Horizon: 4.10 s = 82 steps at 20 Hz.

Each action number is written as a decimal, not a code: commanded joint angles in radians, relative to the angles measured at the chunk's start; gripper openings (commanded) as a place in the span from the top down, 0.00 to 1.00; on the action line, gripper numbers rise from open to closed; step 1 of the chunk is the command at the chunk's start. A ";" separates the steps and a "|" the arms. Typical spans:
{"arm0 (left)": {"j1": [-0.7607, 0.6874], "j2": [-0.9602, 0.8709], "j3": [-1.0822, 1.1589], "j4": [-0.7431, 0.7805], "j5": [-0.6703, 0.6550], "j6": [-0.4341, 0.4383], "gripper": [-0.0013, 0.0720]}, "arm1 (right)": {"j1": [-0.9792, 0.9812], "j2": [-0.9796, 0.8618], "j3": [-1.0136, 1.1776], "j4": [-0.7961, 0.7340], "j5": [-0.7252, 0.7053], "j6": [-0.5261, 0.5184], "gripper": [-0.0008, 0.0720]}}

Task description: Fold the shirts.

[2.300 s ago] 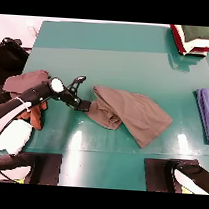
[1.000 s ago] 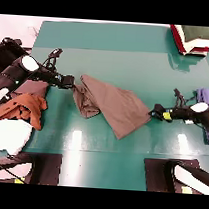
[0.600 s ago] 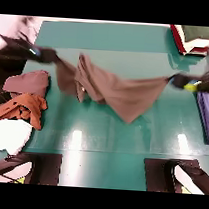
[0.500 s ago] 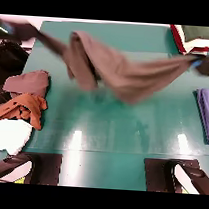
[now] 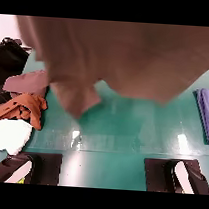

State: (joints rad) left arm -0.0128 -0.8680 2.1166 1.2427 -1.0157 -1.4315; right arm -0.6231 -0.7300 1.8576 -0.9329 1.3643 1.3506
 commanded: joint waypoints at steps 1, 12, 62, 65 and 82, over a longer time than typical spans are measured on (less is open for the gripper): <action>0.001 -0.004 0.013 -0.019 0.095 0.000 0.95 | 0.008 -0.105 0.174 -0.003 0.080 0.040 0.97; -0.102 -0.563 -0.161 -0.116 -0.001 0.000 0.95 | 0.383 -0.532 -0.193 -0.311 0.070 0.161 0.97; -0.134 -0.113 -1.193 -0.017 -0.019 -0.156 0.95 | 0.485 -0.214 -0.718 -0.290 -0.034 0.168 0.50; 0.001 -0.073 -1.165 0.087 -0.072 -0.129 0.95 | 0.485 -0.214 -0.718 -0.290 -0.036 0.168 0.50; 0.106 -0.073 -1.606 -0.326 0.092 0.024 0.21 | 0.485 -0.214 -0.718 -0.290 -0.038 0.168 0.50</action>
State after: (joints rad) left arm 0.0925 -0.9421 0.5983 1.0466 -1.0431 -1.4757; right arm -0.1379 -0.9440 1.1397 -1.2228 1.3266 1.5188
